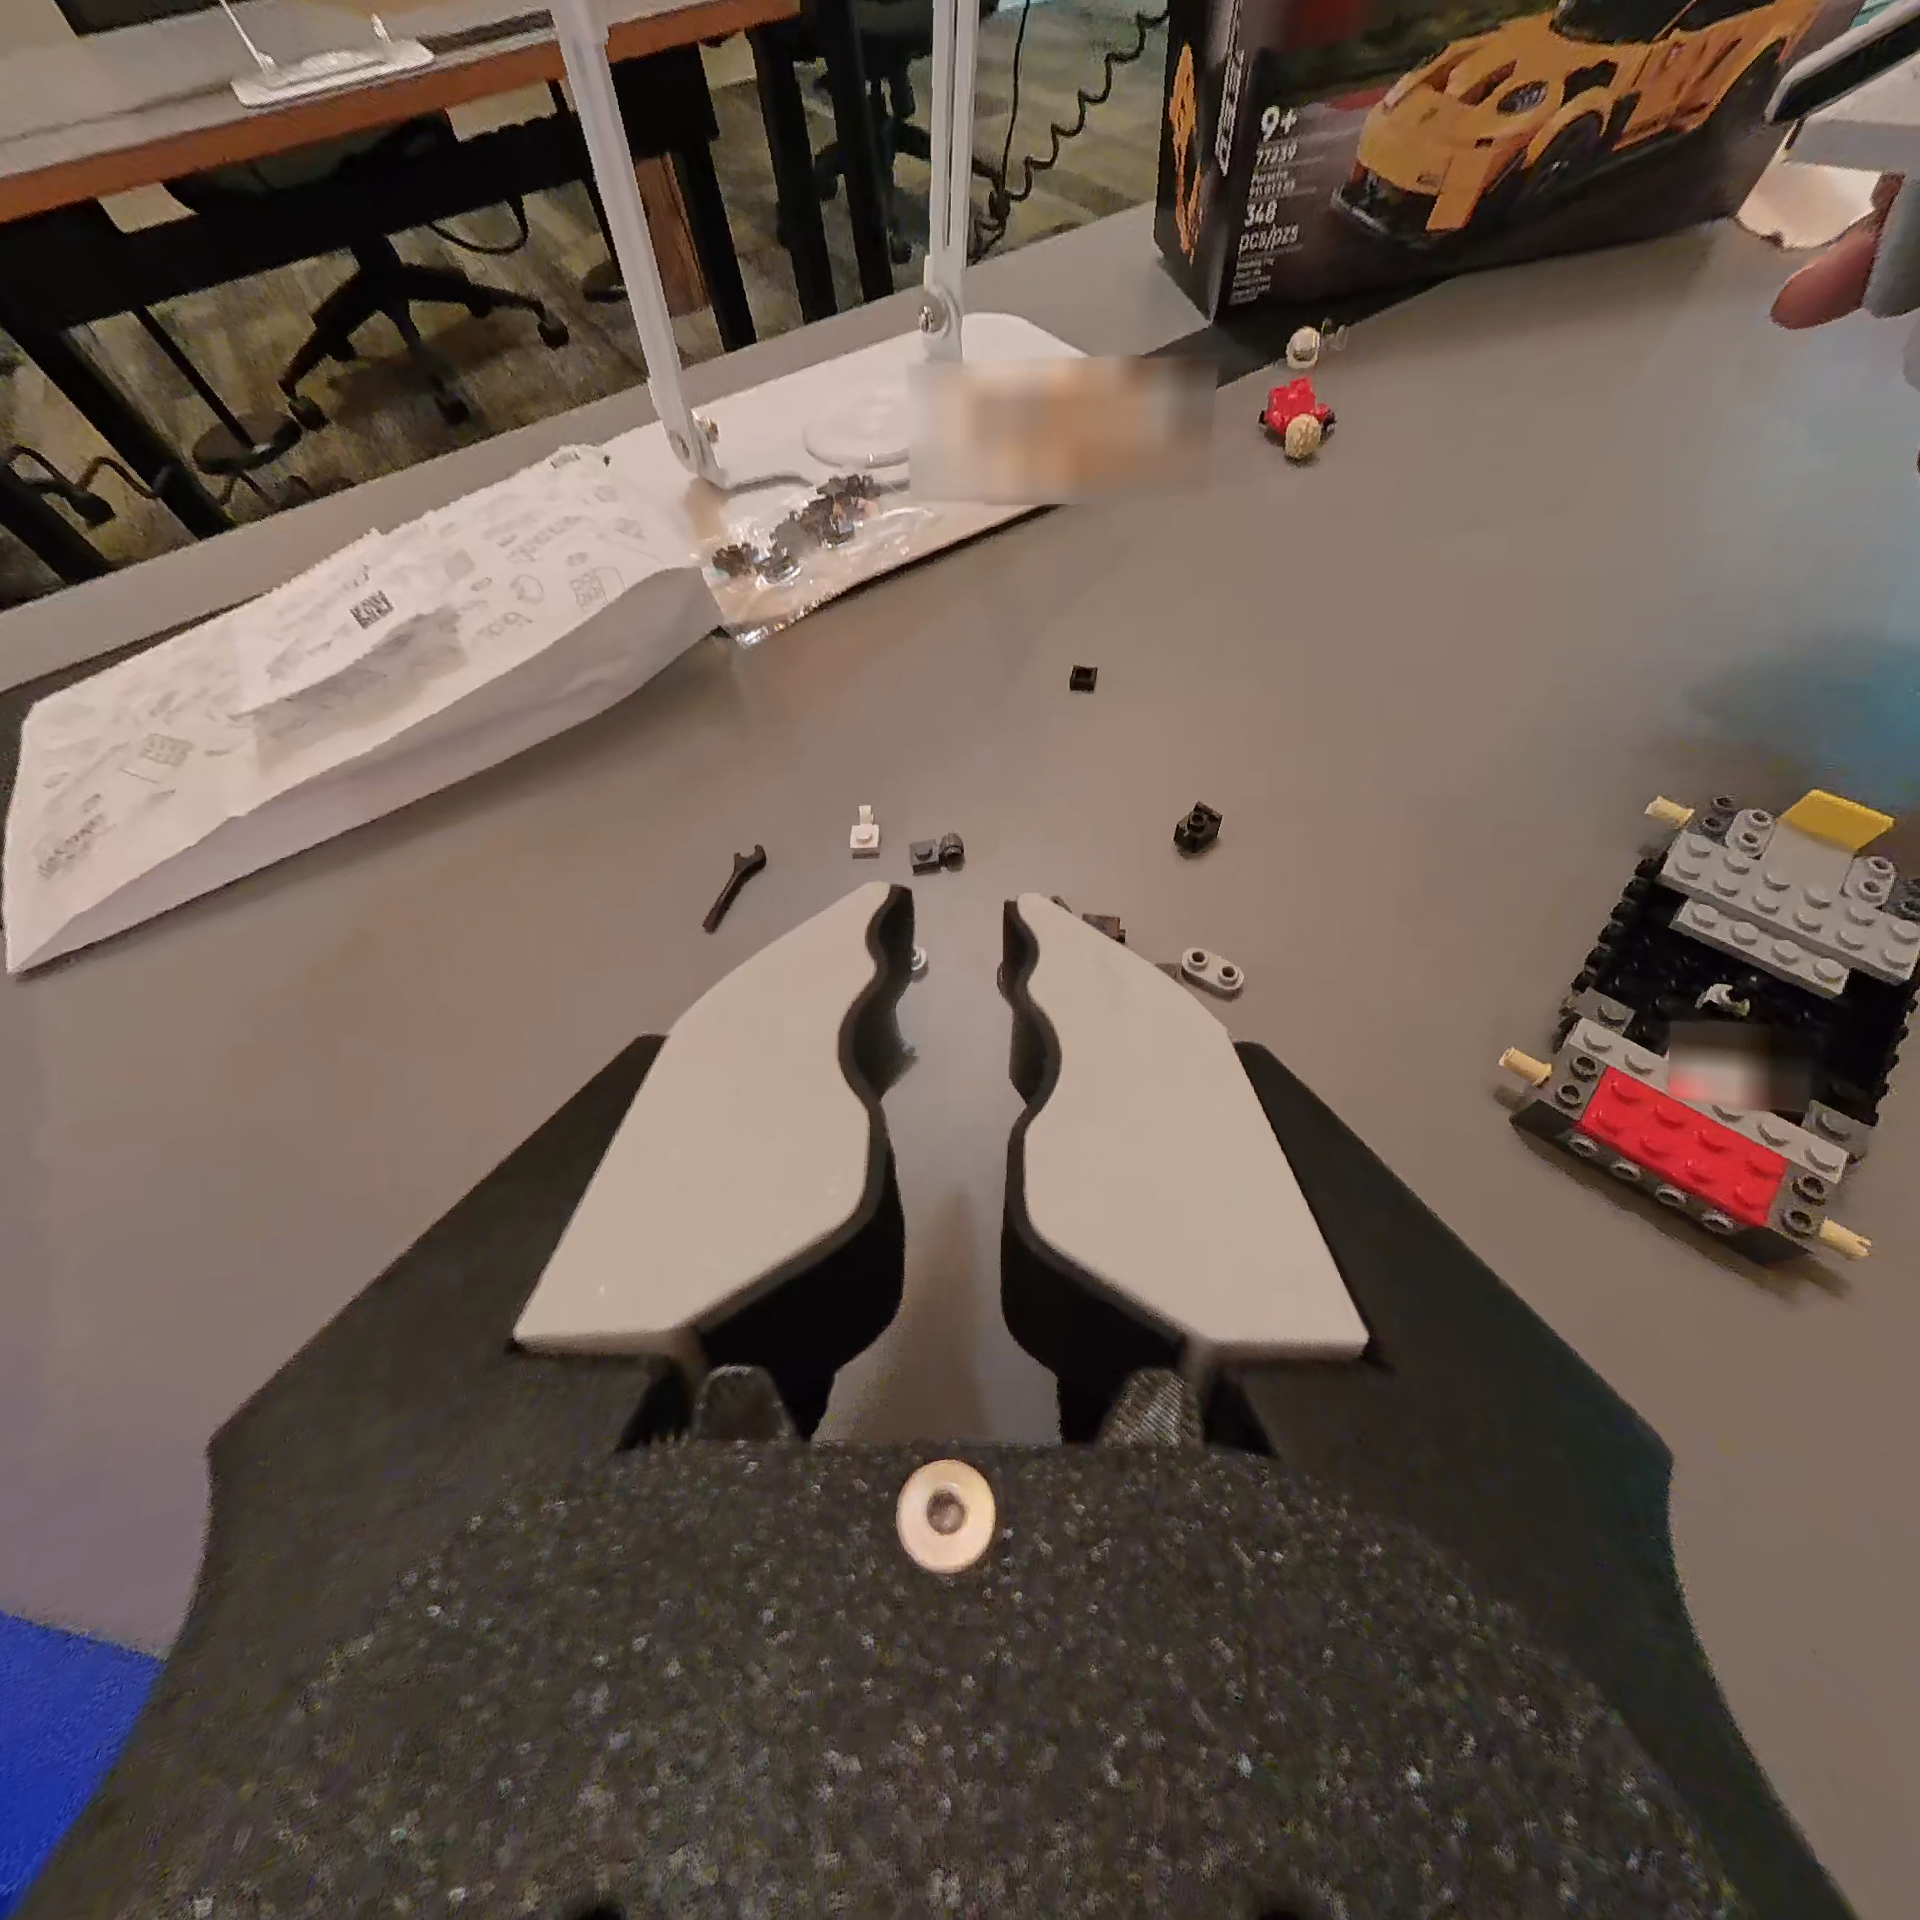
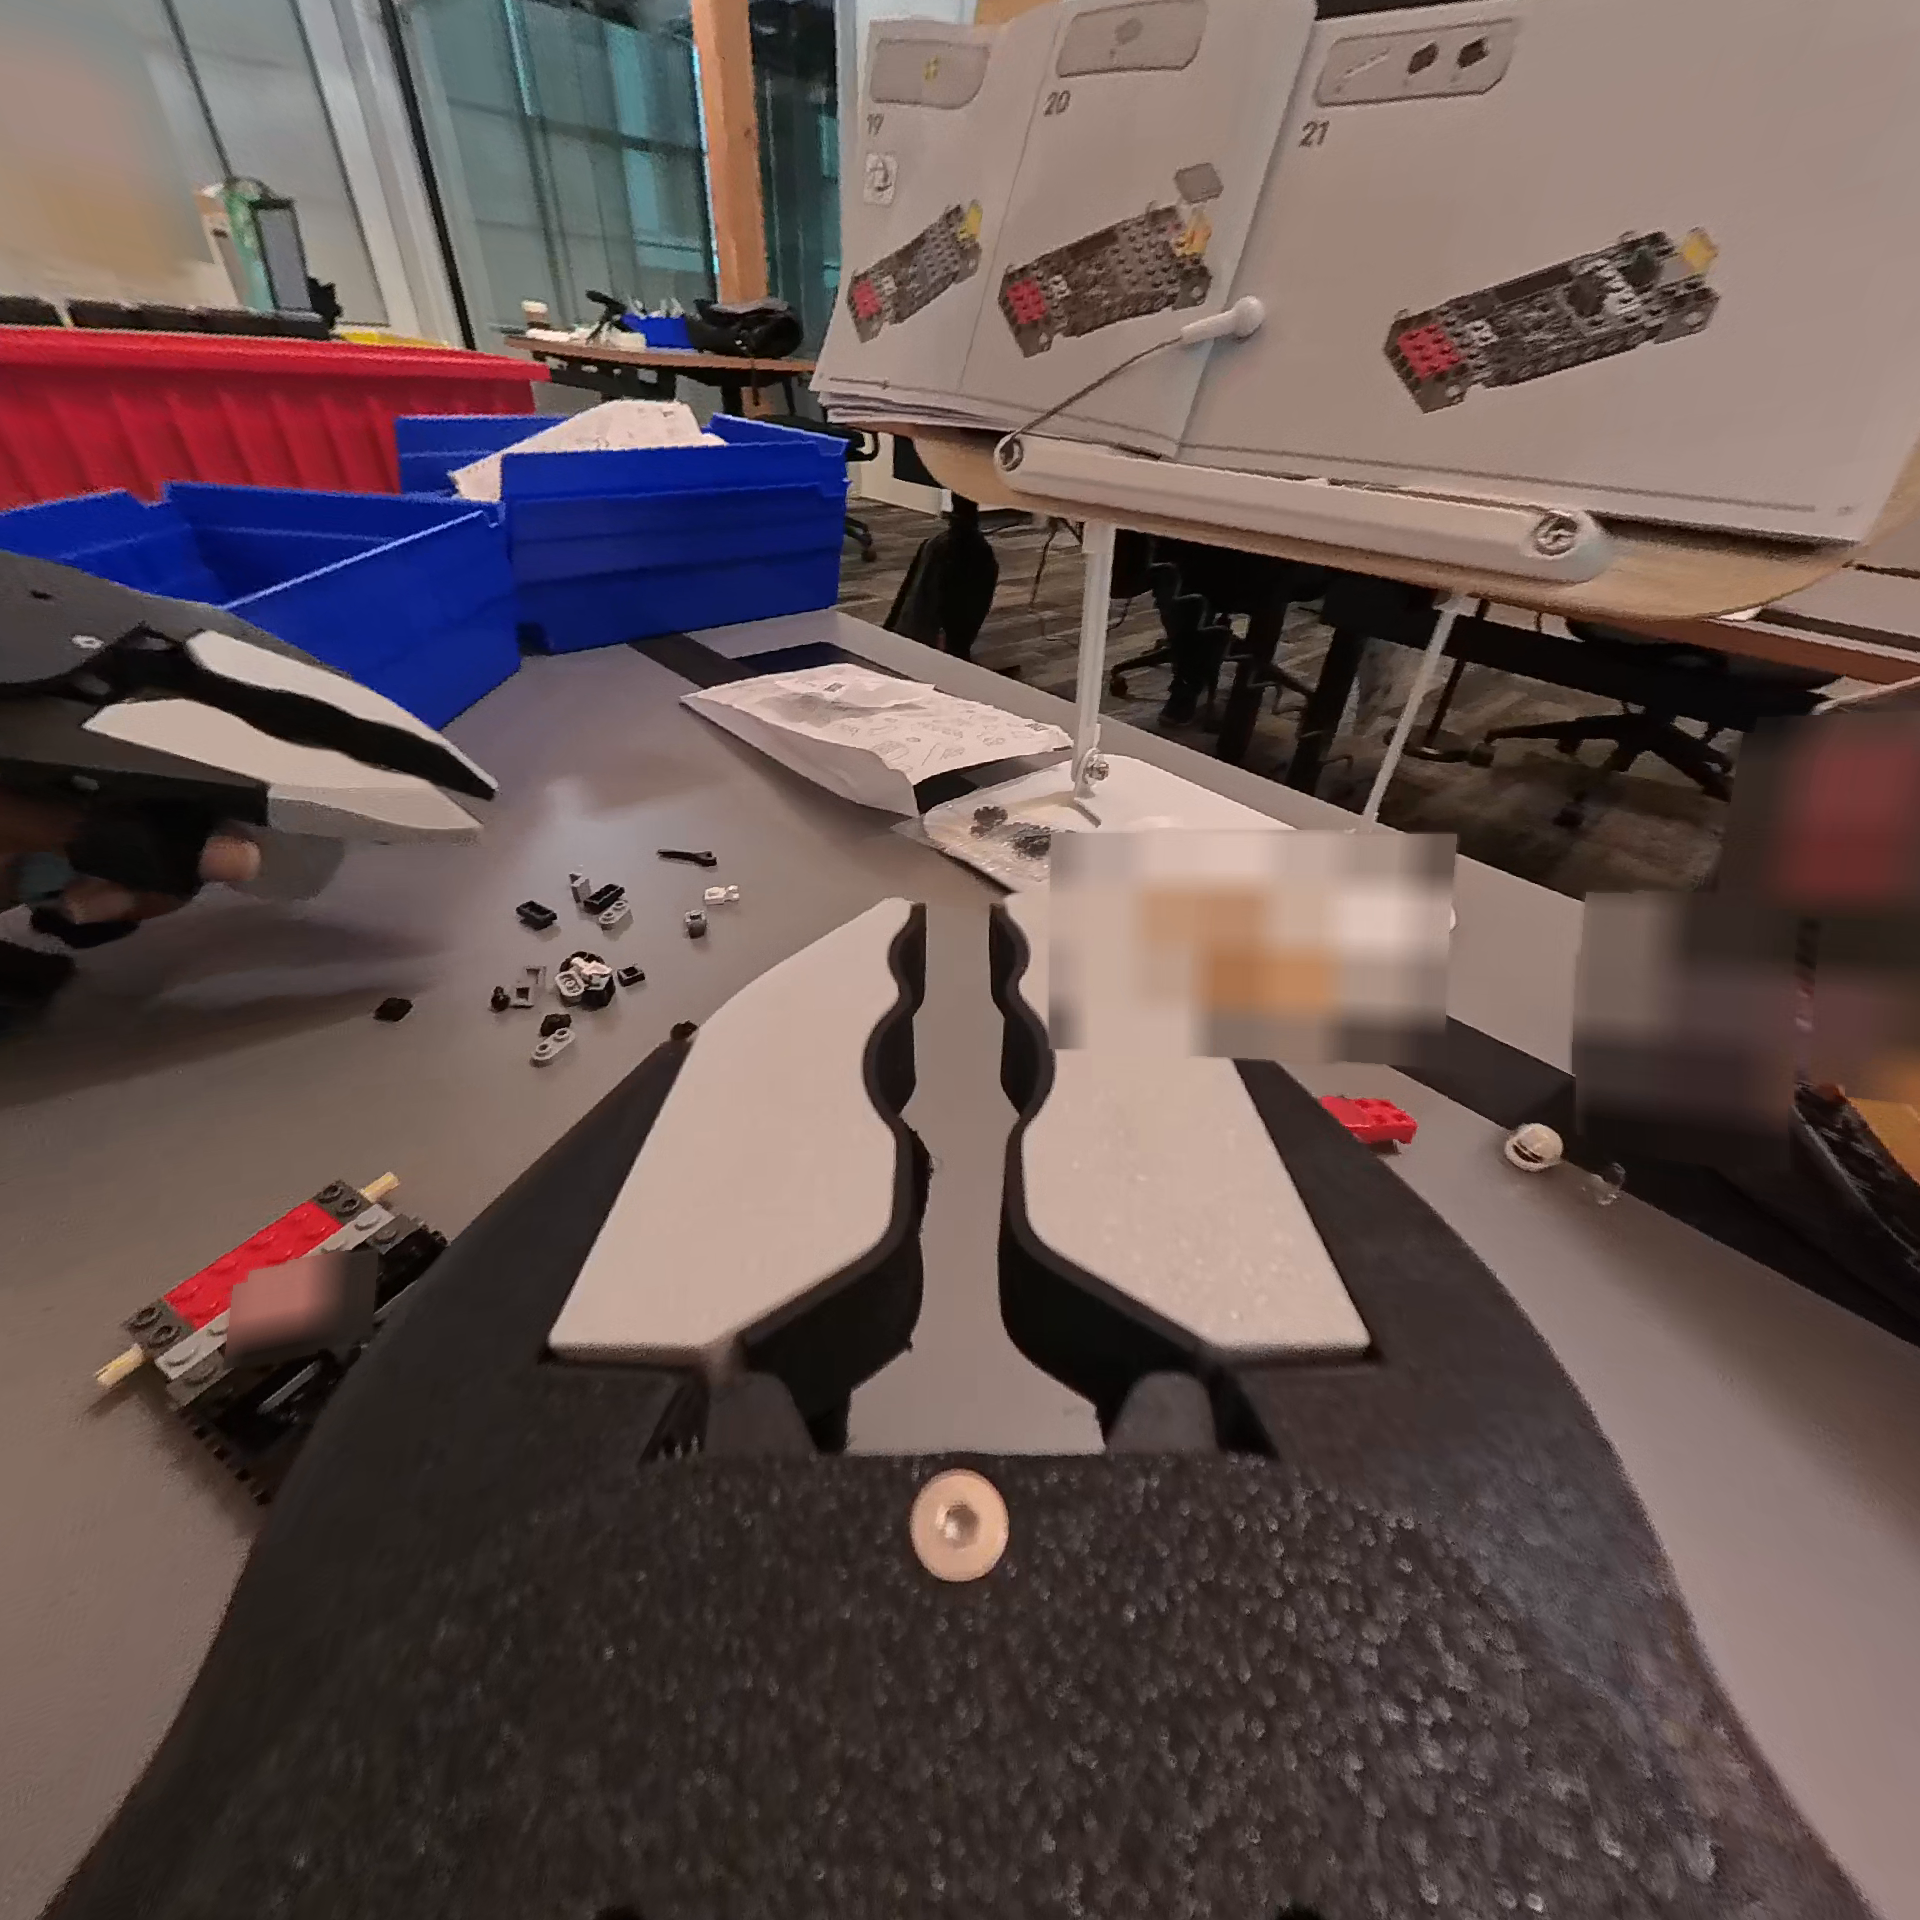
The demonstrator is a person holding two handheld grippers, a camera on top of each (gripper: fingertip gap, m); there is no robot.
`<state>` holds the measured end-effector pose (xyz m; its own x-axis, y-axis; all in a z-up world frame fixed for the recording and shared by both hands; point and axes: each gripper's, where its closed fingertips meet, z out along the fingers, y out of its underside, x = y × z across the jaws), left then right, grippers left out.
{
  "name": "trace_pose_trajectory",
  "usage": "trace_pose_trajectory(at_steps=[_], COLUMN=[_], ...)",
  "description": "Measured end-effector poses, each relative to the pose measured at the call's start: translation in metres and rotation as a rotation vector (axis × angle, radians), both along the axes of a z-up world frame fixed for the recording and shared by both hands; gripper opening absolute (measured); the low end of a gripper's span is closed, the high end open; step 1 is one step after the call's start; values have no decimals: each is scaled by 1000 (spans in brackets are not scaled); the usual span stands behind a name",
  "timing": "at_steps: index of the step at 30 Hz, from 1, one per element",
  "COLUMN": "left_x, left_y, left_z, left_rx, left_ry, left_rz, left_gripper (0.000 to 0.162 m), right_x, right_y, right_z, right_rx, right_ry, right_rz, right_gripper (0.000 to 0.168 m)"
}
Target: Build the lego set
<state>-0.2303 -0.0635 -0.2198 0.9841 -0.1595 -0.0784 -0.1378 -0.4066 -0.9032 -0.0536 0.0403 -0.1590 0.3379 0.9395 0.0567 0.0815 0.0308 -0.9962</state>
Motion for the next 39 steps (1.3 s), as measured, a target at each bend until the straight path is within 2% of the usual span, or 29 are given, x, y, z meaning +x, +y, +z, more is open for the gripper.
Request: trace_pose_trajectory(at_steps=[6, 17, 39], left_x=[-1, -5, -3], left_y=[-3, -3, -2], left_z=[17, 33, 34], left_rx=[70, 155, 161], left_ry=[-27, -30, -17], left_rz=[13, 36, 29], left_gripper=[0, 0, 0], right_x=[5, 6, 2], right_y=[6, 8, 6], right_z=[4, 6, -2], right_rx=[0, 2, -13], right_ry=[17, 26, -7], right_rz=[-38, -50, -27], right_gripper=[11, 10, 10])
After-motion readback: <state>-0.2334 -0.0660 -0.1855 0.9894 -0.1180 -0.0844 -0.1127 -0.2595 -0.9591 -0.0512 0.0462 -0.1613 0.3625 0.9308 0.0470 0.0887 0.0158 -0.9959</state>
